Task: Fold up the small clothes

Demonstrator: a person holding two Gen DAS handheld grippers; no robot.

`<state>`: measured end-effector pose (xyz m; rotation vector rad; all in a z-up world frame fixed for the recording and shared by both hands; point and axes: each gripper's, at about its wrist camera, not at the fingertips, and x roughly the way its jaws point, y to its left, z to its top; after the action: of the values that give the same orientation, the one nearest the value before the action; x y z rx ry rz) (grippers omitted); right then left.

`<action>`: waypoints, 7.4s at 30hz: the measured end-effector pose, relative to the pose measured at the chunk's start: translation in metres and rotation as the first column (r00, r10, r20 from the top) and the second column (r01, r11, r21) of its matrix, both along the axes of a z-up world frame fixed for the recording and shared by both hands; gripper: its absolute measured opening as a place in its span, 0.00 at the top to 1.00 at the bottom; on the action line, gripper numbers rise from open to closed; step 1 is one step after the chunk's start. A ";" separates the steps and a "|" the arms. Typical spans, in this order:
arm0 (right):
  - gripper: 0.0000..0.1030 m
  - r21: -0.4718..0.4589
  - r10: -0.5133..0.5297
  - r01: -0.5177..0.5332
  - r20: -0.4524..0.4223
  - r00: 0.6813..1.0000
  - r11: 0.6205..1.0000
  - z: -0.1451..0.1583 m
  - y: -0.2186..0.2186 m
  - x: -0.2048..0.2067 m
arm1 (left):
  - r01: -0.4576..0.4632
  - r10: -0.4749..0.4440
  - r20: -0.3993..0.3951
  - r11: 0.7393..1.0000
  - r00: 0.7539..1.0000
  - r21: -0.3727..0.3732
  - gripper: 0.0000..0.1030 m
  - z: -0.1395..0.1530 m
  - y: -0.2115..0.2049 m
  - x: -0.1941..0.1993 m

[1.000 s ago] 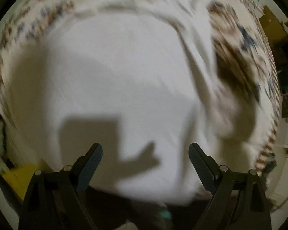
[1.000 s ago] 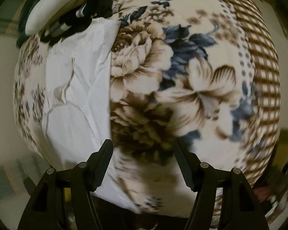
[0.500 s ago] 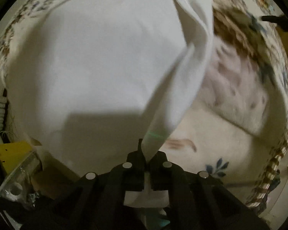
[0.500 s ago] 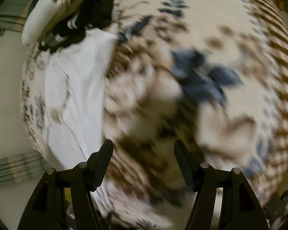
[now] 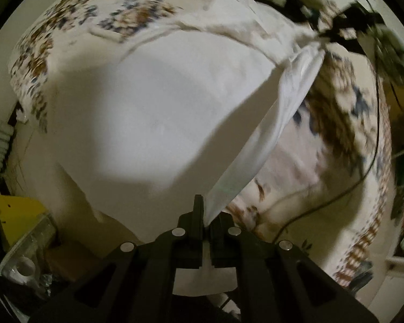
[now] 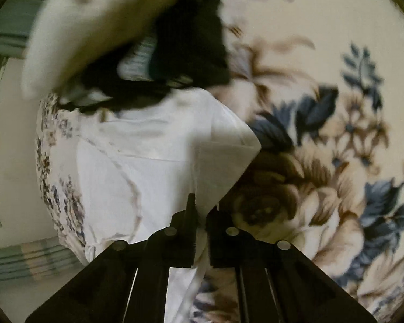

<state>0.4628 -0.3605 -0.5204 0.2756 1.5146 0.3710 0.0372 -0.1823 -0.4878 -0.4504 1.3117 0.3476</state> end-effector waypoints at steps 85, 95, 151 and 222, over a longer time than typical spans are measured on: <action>0.82 0.246 0.033 -0.089 0.222 0.975 0.965 0.062 0.141 -0.157 | 0.602 -0.412 0.478 0.709 0.776 -0.367 0.77 0.032 0.260 0.237; 0.30 0.195 -0.016 0.020 -0.020 1.000 0.981 -0.005 0.088 -0.241 | 0.378 -0.259 0.297 0.794 0.919 -0.477 0.38 -0.006 0.325 0.182; 0.99 0.103 -0.380 0.434 -0.334 0.862 0.895 -0.114 0.140 -0.344 | 0.251 -0.254 0.056 0.854 0.966 -0.456 0.99 -0.069 0.319 0.079; 0.89 0.179 -0.540 0.538 -0.045 0.841 0.824 -0.049 0.108 -0.014 | 0.434 -0.379 0.215 0.816 0.900 -0.382 0.38 -0.088 0.272 0.436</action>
<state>0.4491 -0.2529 -0.5699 0.8317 1.3254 0.0540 0.4730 0.0892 -0.5756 -0.5267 1.3160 -0.3344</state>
